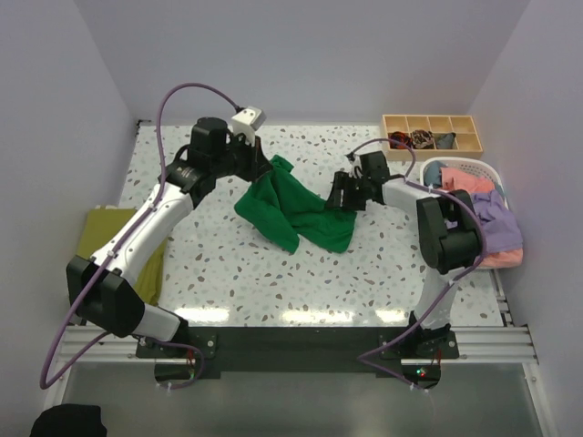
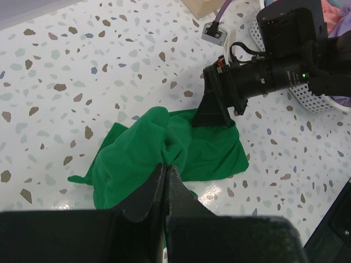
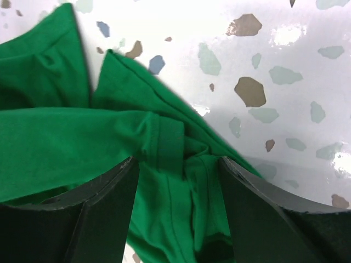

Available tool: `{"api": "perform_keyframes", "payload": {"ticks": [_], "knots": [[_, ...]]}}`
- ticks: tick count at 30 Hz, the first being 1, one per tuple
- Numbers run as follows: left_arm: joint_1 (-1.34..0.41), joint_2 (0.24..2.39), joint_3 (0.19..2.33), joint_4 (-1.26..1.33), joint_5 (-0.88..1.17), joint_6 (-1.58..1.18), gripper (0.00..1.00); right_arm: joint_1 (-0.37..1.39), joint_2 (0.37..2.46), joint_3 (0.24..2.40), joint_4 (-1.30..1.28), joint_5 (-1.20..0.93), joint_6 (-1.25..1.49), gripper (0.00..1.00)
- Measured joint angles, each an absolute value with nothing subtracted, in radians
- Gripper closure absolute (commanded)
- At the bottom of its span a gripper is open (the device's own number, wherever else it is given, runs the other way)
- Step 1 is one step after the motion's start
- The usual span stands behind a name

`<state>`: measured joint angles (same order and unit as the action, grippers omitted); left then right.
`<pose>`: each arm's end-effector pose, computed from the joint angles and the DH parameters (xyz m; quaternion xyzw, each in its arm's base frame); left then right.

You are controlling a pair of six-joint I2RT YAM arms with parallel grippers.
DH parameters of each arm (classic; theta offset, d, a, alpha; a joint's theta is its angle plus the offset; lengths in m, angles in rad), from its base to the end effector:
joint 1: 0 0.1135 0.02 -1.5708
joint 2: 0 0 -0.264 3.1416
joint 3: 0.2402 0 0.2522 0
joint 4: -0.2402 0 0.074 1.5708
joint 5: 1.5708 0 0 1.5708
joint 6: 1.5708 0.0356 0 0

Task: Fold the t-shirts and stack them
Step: Flatten out the tshirt

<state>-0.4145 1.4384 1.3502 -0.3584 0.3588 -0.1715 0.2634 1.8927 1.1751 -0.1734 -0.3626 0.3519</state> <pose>0.2982 -0.1448 0.3670 0.1953 0.8149 -0.2960 0.4585 0.3781 0.1150 0.1646 -0.0190 0.9291 0.2613 0.2611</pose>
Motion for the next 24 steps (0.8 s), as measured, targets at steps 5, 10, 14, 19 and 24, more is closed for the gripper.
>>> {"api": "perform_keyframes", "payload": {"ticks": [5, 10, 14, 19, 24], "knots": [[-0.415, 1.438, 1.326, -0.364, 0.339, -0.172, 1.0, 0.27, 1.924, 1.221, -0.227, -0.323, 0.348, 0.47], [-0.415, 1.438, 1.313, -0.369, 0.302, -0.171, 1.0, 0.282, 1.882, 1.185, -0.27, -0.228, 0.34, 0.58], [-0.414, 1.442, 1.31, -0.381, 0.278, -0.171, 1.0, 0.286, 1.858, 1.171, -0.343, -0.169, 0.335, 0.58], [-0.415, 1.447, 1.298, -0.382, 0.256, -0.171, 1.0, 0.287, 1.844, 1.166, -0.389, -0.142, 0.319, 1.0], [-0.414, 1.461, 1.261, -0.383, 0.237, -0.172, 1.0, 0.288, 1.808, 1.144, -0.414, -0.15, 0.3, 1.0]]}}
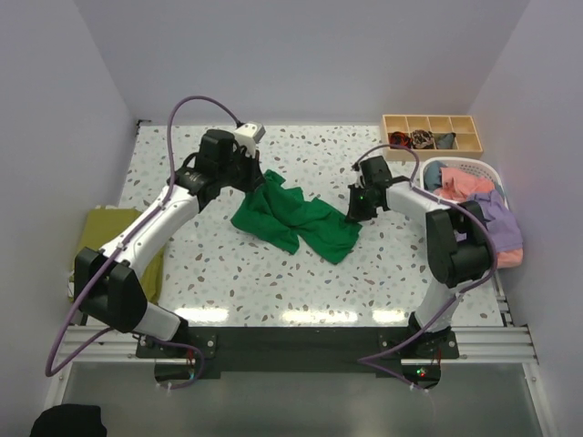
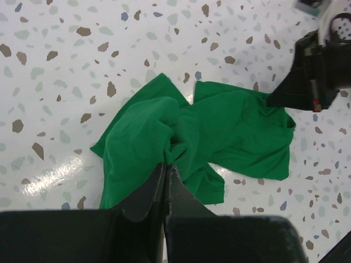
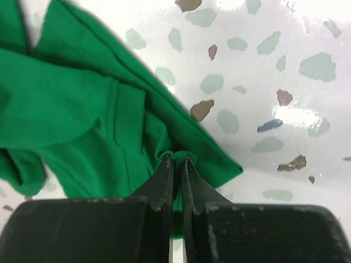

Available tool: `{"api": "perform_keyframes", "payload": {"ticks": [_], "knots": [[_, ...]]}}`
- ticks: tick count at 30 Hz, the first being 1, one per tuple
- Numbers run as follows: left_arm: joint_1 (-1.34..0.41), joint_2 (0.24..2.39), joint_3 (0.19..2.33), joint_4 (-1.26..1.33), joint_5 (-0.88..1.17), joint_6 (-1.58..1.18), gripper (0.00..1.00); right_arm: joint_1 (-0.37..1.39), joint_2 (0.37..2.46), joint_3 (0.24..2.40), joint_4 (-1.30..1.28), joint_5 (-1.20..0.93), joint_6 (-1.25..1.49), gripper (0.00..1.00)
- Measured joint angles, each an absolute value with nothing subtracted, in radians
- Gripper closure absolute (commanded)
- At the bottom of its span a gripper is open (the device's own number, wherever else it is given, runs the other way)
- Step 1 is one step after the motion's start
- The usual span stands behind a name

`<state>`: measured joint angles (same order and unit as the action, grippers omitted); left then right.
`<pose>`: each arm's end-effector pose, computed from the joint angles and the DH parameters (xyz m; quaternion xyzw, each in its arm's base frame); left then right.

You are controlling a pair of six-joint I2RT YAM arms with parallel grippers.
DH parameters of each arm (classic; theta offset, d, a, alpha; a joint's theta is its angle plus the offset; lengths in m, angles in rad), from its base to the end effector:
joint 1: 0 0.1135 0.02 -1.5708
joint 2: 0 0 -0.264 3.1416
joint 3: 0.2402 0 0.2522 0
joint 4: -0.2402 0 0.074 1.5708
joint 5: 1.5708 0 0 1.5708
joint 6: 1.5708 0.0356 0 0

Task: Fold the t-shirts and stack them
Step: Flatten out the tshirt

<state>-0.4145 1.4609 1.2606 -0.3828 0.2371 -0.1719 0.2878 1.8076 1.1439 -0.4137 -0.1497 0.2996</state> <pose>0.3021 -0.1420 0.3262 0.1615 0.8611 -0.2357 0.4205 0.3471 0.1083 0.1703 -0.0125 0.9671 0.1399 0.2121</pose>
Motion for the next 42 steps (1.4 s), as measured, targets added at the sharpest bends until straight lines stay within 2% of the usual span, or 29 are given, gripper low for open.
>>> {"api": "perform_keyframes", "payload": {"ticks": [6, 12, 16, 22, 27, 31, 32, 33, 35, 36, 38, 39, 42], "knots": [[-0.402, 1.494, 1.25, -0.384, 0.16, -0.173, 1.0, 0.288, 1.61, 1.136, -0.449, -0.163, 0.276, 1.0], [-0.382, 1.467, 1.321, -0.386, 0.078, -0.162, 1.0, 0.29, 1.359, 1.334, -0.48, -0.079, 0.228, 1.0], [-0.381, 1.371, 1.373, -0.356, 0.049, -0.145, 1.0, 0.29, 1.239, 1.414, -0.466, -0.039, 0.194, 1.0], [-0.382, 1.124, 1.262, -0.291, 0.003, -0.142, 1.0, 0.29, 1.103, 1.334, -0.502, -0.08, 0.191, 1.0], [-0.381, 1.072, 1.124, -0.308, 0.02, -0.198, 1.0, 0.295, 1.1, 1.201, -0.576, -0.279, 0.212, 1.0], [-0.381, 1.154, 0.959, -0.339, 0.083, -0.279, 1.0, 0.334, 1.112, 1.038, -0.649, -0.452, 0.228, 0.86], [-0.382, 1.172, 0.908, -0.355, 0.107, -0.304, 1.0, 0.353, 1.113, 0.994, -0.668, -0.501, 0.232, 0.8], [-0.382, 1.183, 0.854, -0.368, 0.13, -0.327, 1.0, 0.369, 1.113, 0.952, -0.685, -0.553, 0.236, 0.65], [-0.384, 1.181, 0.762, -0.394, 0.17, -0.371, 0.81, 0.396, 1.105, 0.881, -0.705, -0.656, 0.257, 0.46], [-0.387, 1.177, 0.723, -0.405, 0.19, -0.392, 0.64, 0.404, 1.096, 0.855, -0.71, -0.699, 0.268, 0.36], [-0.394, 1.165, 0.67, -0.435, 0.222, -0.434, 0.44, 0.409, 1.071, 0.838, -0.723, -0.735, 0.297, 0.29], [-0.396, 1.161, 0.659, -0.45, 0.233, -0.451, 0.29, 0.408, 1.052, 0.838, -0.715, -0.738, 0.311, 0.24], [-0.401, 1.153, 0.656, -0.464, 0.24, -0.467, 0.15, 0.409, 1.02, 0.863, -0.71, -0.656, 0.342, 0.24]]}}
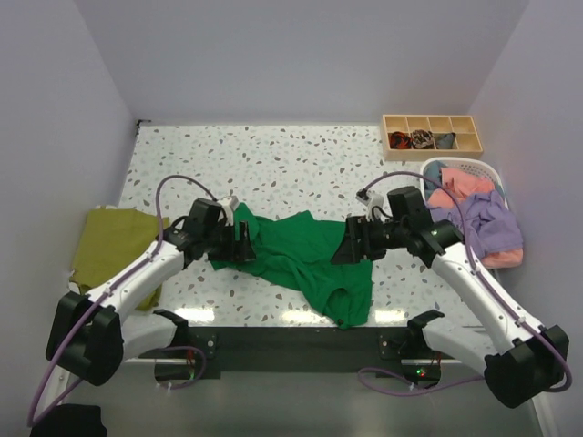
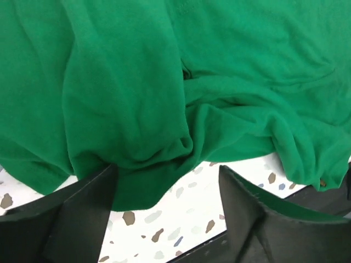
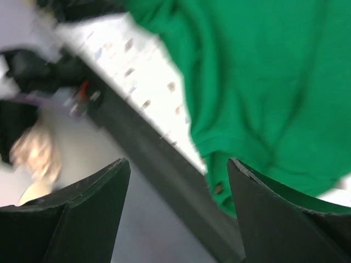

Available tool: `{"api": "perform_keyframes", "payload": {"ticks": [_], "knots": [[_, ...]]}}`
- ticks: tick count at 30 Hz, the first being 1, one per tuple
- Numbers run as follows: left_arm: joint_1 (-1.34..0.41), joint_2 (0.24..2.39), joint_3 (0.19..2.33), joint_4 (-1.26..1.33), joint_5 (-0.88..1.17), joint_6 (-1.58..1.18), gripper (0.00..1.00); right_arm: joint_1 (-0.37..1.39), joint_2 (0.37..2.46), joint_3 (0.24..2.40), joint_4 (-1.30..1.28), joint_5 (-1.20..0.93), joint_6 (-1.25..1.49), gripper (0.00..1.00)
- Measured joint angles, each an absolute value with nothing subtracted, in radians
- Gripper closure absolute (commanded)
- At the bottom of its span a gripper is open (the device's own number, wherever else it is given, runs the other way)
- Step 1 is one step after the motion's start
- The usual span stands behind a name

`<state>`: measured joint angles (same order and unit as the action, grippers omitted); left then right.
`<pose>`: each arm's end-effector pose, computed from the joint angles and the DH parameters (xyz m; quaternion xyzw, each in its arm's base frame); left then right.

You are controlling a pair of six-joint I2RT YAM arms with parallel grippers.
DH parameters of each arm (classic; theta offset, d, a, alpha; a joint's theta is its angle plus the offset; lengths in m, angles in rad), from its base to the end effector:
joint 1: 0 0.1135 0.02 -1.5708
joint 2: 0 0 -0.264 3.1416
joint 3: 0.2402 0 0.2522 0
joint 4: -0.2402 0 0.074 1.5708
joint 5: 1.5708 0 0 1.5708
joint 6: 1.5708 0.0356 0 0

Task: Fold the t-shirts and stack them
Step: Flatten out the tshirt

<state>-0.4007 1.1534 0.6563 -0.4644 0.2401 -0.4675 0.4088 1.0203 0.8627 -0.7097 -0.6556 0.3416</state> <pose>0.1984 -0.0932 0.2017 0.0043 0.9478 -0.2289 0.2221 0.1743 0.0992 0.2814 -0.1407 0.8846 0.4008 0.1927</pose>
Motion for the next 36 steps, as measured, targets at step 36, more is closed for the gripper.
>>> {"api": "perform_keyframes", "payload": {"ticks": [36], "knots": [[-0.399, 1.579, 0.896, -0.276, -0.076, -0.449, 0.06, 0.408, 1.842, 1.113, -0.321, -0.412, 0.329, 0.58]]}}
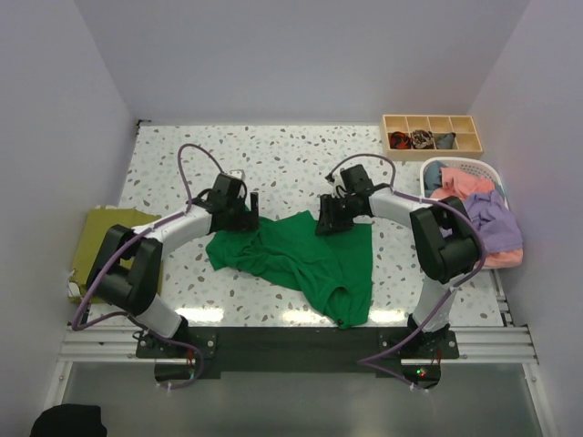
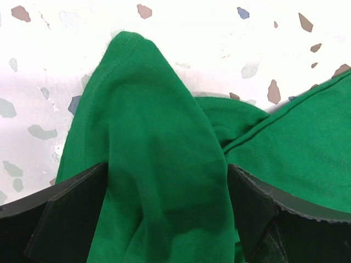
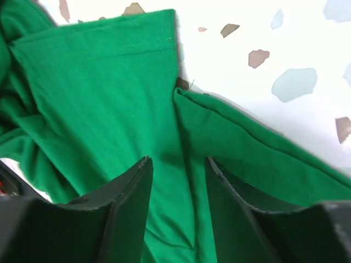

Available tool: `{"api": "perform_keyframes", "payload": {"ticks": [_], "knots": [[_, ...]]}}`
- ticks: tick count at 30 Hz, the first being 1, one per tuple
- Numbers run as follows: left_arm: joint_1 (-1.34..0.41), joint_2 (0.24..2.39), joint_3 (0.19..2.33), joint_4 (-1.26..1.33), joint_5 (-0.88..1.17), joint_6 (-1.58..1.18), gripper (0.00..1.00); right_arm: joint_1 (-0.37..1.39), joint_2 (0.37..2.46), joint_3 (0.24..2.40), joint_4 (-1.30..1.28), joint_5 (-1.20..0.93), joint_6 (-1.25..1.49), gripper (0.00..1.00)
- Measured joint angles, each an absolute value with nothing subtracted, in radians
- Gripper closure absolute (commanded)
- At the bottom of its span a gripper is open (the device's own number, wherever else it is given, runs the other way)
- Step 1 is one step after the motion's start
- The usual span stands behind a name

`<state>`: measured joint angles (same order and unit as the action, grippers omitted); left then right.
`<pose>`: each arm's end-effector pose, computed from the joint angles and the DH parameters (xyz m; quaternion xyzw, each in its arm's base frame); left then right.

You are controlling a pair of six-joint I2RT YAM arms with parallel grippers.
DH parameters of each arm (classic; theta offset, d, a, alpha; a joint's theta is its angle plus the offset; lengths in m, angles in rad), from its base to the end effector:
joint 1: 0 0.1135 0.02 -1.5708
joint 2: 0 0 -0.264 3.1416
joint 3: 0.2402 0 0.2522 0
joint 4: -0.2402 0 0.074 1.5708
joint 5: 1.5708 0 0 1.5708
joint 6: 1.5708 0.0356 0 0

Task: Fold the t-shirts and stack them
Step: Flatten out the tshirt

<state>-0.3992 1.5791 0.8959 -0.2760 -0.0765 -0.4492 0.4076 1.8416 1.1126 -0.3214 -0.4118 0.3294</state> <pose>0.2894 -0.1191 0.1797 -0.0353 0.9523 -0.0906 0.2892 0.3306 0.1583 0.1569 -0.0895 0.9431 0.2750 0.1638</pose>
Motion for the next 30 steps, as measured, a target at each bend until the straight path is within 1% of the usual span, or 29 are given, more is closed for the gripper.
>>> {"api": "perform_keyframes", "payload": {"ticks": [3, 6, 7, 8, 12, 17, 19, 26, 30], "knots": [[-0.399, 1.59, 0.896, -0.268, -0.076, -0.449, 0.07, 0.41, 1.86, 1.113, -0.318, -0.436, 0.321, 0.68], [-0.398, 1.601, 0.896, -0.263, -0.076, -0.449, 0.07, 0.414, 1.862, 1.113, -0.318, -0.45, 0.312, 0.87], [-0.398, 1.604, 0.896, -0.26, -0.076, -0.449, 0.08, 0.416, 1.864, 1.113, -0.318, -0.459, 0.309, 0.99], [-0.398, 1.607, 0.896, -0.257, -0.076, -0.449, 0.08, 0.418, 1.866, 1.113, -0.318, -0.465, 0.306, 1.0], [-0.397, 1.608, 0.896, -0.25, -0.076, -0.449, 0.09, 0.421, 1.872, 1.113, -0.319, -0.475, 0.298, 1.0], [-0.393, 1.608, 0.896, -0.251, -0.077, -0.448, 0.08, 0.421, 1.832, 1.113, -0.348, -0.452, 0.286, 1.0], [-0.393, 1.608, 0.896, -0.254, -0.083, -0.443, 0.07, 0.421, 1.759, 1.113, -0.384, -0.408, 0.277, 1.0], [-0.382, 1.573, 0.933, -0.277, -0.109, -0.422, 0.03, 0.426, 1.36, 1.169, -0.467, -0.133, 0.241, 1.0], [-0.375, 1.553, 0.959, -0.272, -0.131, -0.411, 0.01, 0.426, 1.253, 1.188, -0.5, 0.067, 0.246, 1.0]]}}
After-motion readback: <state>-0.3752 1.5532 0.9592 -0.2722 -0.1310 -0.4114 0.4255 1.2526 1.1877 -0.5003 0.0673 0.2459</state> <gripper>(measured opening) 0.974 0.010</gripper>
